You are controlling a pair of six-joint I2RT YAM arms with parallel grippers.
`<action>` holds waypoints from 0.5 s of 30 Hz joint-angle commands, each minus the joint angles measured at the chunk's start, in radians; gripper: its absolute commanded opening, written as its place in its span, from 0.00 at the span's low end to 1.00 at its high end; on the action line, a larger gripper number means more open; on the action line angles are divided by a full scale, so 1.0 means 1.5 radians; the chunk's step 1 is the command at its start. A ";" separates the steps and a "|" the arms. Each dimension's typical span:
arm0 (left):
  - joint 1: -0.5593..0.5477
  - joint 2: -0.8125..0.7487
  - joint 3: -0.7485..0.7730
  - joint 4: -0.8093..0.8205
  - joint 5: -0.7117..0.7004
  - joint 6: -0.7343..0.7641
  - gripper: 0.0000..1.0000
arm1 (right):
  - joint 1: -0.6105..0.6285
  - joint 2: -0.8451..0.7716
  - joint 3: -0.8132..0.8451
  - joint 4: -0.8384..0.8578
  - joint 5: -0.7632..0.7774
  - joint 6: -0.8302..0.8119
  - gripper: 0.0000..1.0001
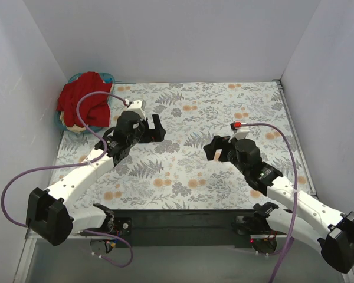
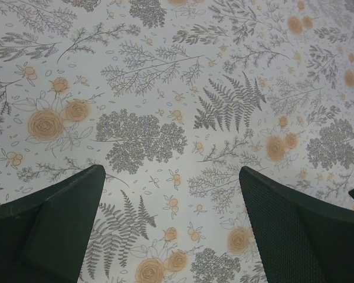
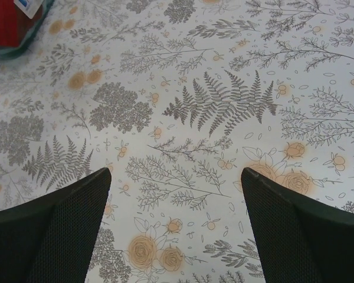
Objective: Fold and stack the t-shirts
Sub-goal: Grab the tshirt from the pile
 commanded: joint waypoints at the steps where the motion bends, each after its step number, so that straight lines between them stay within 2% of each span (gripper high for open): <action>1: 0.001 0.001 0.052 -0.011 -0.019 -0.008 0.98 | 0.000 -0.049 0.007 0.006 0.027 0.021 0.98; 6: 0.001 0.069 0.168 -0.042 -0.077 -0.041 0.98 | 0.000 -0.073 -0.001 0.005 -0.007 0.004 0.98; 10: 0.021 0.155 0.307 -0.093 -0.242 -0.066 0.98 | 0.000 -0.052 0.021 0.002 -0.042 -0.018 0.98; 11: 0.058 0.202 0.341 -0.112 -0.256 -0.073 0.97 | -0.001 -0.045 0.029 -0.003 -0.061 -0.023 0.98; 12: 0.084 0.223 0.418 -0.130 -0.260 -0.084 0.97 | 0.000 -0.035 0.046 -0.013 -0.074 -0.027 0.98; 15: 0.183 0.304 0.523 -0.204 -0.292 -0.116 0.94 | -0.001 0.004 0.071 -0.027 -0.119 -0.034 0.98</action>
